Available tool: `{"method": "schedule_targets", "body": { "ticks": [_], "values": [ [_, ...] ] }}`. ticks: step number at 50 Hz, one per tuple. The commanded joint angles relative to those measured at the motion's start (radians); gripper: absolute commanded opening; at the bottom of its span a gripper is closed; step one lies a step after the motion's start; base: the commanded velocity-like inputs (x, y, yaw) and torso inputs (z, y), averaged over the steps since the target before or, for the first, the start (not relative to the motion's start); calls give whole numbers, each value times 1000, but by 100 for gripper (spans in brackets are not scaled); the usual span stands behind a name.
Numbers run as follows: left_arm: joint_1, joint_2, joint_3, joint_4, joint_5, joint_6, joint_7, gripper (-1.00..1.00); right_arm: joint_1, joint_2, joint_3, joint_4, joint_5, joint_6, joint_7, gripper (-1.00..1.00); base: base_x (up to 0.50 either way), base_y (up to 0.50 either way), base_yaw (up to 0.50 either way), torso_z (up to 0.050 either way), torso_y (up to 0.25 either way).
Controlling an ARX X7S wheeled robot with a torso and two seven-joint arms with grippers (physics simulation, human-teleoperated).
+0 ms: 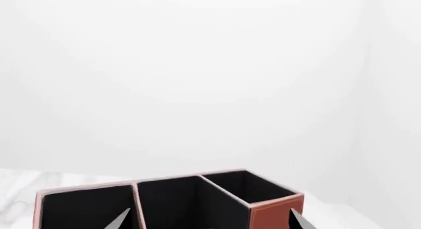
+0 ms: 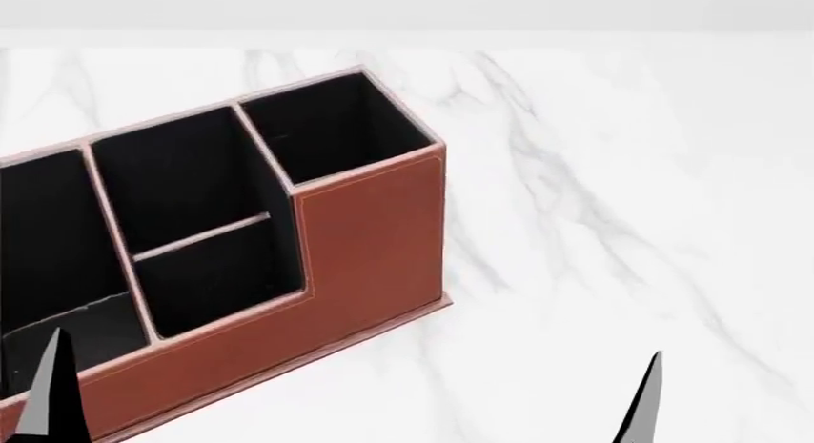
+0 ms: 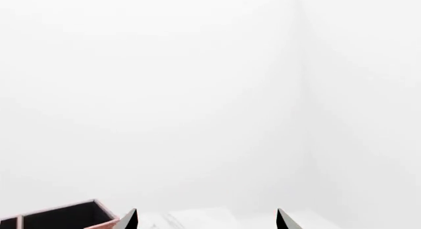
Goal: Pick up the book and place it in the left compartment of the caddy.
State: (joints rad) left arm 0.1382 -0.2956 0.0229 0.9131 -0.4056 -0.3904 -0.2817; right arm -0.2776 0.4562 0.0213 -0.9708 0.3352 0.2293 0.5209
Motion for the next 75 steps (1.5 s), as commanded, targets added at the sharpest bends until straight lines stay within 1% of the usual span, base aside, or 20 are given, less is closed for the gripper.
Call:
{"method": "schedule_targets", "body": {
  "ticks": [1,8,9,12,21,33,75],
  "values": [
    [-2,-14,2,5,-12,1,-15,100,12,-18,32,21,39,60,55,100,0,0,0,0,0],
    [-1,-20,7,-4,-13,12,-18,100,-1,-12,18,9,18,17,37,100,0,0,0,0,0],
    [0,-21,7,-4,-14,13,-19,100,3,-4,10,4,0,47,48,100,0,0,0,0,0],
    [-1,-24,8,-5,-16,14,-22,100,4,1,5,1,-1,55,49,100,0,0,57,0,0],
    [-3,-34,11,2,-24,11,-33,100,17,20,-21,-8,-23,81,50,100,0,0,500,0,0],
    [-3,-41,12,-5,-34,19,-44,100,20,29,-42,-2,-30,74,43,100,0,0,500,0,0],
    [1,-73,27,2,-53,34,-81,100,29,53,-78,-9,-37,75,50,100,0,0,500,0,0]
  ]
}}
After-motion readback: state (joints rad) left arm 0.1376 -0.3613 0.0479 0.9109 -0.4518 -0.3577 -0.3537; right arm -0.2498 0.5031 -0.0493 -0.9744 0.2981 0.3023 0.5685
